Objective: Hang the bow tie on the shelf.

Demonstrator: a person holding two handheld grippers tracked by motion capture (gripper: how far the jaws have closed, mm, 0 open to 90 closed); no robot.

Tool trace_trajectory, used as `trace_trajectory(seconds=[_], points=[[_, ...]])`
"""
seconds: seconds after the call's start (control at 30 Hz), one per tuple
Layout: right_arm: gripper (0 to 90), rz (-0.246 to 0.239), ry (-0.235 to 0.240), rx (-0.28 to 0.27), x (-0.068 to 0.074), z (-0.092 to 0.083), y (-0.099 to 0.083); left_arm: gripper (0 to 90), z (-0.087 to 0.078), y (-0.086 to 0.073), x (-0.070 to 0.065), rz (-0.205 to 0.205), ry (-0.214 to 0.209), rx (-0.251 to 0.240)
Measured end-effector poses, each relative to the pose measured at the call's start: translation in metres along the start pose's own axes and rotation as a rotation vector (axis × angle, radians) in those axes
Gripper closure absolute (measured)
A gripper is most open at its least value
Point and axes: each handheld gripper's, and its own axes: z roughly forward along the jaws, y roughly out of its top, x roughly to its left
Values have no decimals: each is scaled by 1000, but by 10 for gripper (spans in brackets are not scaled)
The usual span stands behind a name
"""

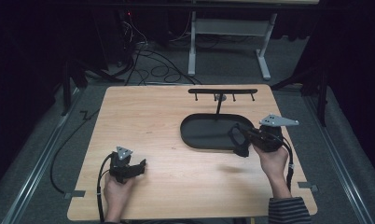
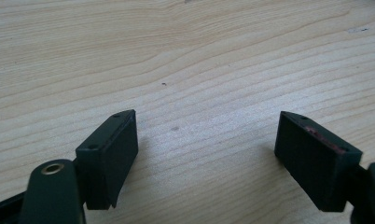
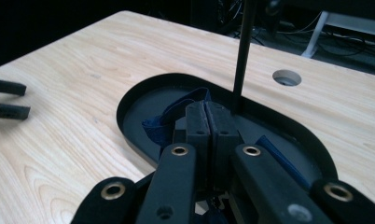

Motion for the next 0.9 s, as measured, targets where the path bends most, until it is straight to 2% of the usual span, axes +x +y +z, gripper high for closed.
trace_trajectory(seconds=[0.53,0.9], points=[[900,37,-11,-24,-13,5,11,217,0,0,0,-2,0,-2],[900,36,-18,-35,-16,8,23,218,0,0,0,-3,0,-2]])
